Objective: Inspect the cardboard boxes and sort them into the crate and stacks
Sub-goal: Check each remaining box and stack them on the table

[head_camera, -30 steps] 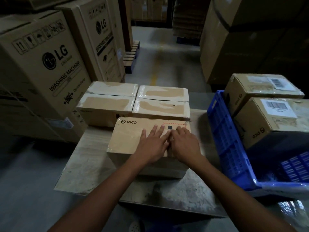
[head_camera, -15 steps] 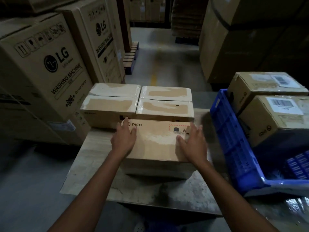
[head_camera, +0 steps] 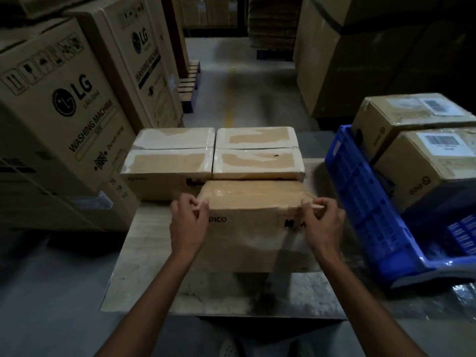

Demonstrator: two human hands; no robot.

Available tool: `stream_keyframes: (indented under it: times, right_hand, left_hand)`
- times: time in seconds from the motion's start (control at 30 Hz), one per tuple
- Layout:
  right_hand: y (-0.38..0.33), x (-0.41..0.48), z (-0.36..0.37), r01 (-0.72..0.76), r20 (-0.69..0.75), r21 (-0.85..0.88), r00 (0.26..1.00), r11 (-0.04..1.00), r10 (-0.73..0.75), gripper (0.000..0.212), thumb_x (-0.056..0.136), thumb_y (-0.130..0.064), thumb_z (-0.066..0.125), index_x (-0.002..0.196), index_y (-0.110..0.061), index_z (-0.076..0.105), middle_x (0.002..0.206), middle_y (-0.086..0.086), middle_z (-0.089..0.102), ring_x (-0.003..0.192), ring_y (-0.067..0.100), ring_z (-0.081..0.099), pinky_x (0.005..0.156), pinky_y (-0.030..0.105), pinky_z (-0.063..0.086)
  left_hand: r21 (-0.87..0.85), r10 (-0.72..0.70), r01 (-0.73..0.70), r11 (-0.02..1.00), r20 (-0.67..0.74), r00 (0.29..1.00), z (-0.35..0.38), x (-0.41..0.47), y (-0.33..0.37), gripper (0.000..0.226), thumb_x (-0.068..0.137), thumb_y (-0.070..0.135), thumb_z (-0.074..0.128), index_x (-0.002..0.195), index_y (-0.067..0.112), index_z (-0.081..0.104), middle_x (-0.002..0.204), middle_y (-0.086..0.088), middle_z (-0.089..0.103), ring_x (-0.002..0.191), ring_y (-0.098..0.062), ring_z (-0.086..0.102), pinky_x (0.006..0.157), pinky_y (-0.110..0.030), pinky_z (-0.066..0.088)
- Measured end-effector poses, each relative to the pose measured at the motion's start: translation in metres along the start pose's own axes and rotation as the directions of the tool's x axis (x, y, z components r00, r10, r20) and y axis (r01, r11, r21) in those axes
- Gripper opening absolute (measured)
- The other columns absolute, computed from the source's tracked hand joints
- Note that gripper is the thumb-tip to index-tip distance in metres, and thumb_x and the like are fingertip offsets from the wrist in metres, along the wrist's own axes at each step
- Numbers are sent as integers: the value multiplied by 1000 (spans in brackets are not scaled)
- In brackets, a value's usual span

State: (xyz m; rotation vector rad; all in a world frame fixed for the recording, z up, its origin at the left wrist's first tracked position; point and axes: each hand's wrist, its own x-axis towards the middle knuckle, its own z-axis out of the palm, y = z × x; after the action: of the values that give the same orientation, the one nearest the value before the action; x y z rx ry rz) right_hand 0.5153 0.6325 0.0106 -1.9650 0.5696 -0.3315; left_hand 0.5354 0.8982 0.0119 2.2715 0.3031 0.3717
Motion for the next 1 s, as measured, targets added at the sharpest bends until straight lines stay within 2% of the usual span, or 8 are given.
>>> stream_keyframes:
  times: [0.2, 0.37, 0.47, 0.53, 0.63, 0.73, 0.83, 1.0]
  right_hand:
    - [49, -29, 10, -130, -120, -28, 985, 991, 126, 16, 87, -19, 70, 93, -16, 55, 114, 9, 50, 92, 21, 56, 82, 37, 49]
    - [83, -62, 25, -96, -146, -123, 986, 988, 78, 13, 83, -8, 71, 91, -12, 62, 111, 19, 56, 80, -14, 48, 77, 19, 34]
    - [78, -62, 27, -14, -124, -216, 992, 976, -13, 19, 83, -12, 71, 101, -13, 63, 124, 14, 51, 96, 5, 53, 86, 27, 43]
    - [68, -64, 38, 218, -42, -310, 969, 925, -242, 26, 82, -17, 74, 106, -15, 64, 130, 10, 49, 116, 24, 54, 94, 40, 49]
    - [41, -63, 63, 528, 239, -274, 847, 804, -475, 37, 84, -28, 71, 116, -12, 65, 138, 14, 52, 126, 31, 53, 103, 36, 45]
    - [18, -60, 93, 633, 622, -392, 717, 668, -315, 64, 95, -44, 61, 151, -20, 41, 165, 11, 25, 151, 30, 25, 119, 44, 31]
    - [20, -65, 112, 700, 744, -518, 653, 492, -145, 69, 102, -58, 37, 161, -27, 18, 170, 5, 5, 156, 29, 2, 124, 49, 8]
    - [6, -56, 107, 722, 763, -524, 634, 451, -128, 64, 97, -61, 50, 151, -29, 38, 164, 5, 26, 150, 30, 24, 118, 49, 27]
  left_hand:
    - [-68, 7, -1, 998, 90, 996, 18, -50, -61, 13, 97, 16, 55, 106, 10, 48, 114, -6, 42, 80, -15, 52, 68, -28, 40]
    - [-118, 38, -16, 993, 183, 982, 26, -78, -101, 37, 92, 33, 50, 121, 11, 53, 120, -3, 41, 103, -22, 55, 89, -23, 40]
    - [4, 117, -120, 993, 202, 972, 22, -70, -101, 35, 91, 25, 57, 123, 11, 54, 125, -8, 41, 109, -26, 51, 93, -42, 49]
    - [119, 232, -261, 958, 214, 949, 19, -58, -96, 37, 91, 18, 62, 125, 10, 55, 136, -15, 42, 119, -31, 46, 97, -47, 49]
    - [205, 335, -415, 886, 336, 880, 18, -37, -83, 51, 96, 40, 42, 138, 12, 50, 153, -18, 35, 141, -34, 33, 112, -48, 37]
    - [343, 244, -501, 795, 575, 781, 24, -25, -76, 73, 96, 57, 15, 158, 19, 21, 167, -10, 4, 154, -28, -1, 123, -53, 14]
    - [430, 127, -528, 732, 676, 726, 31, -25, -79, 67, 103, 56, 17, 160, 24, 4, 167, -3, -13, 153, -23, -15, 123, -53, 7]
    - [465, 108, -571, 677, 705, 701, 25, -17, -64, 65, 103, 55, 26, 159, 24, 11, 168, -5, -2, 154, -27, -3, 122, -57, 10]
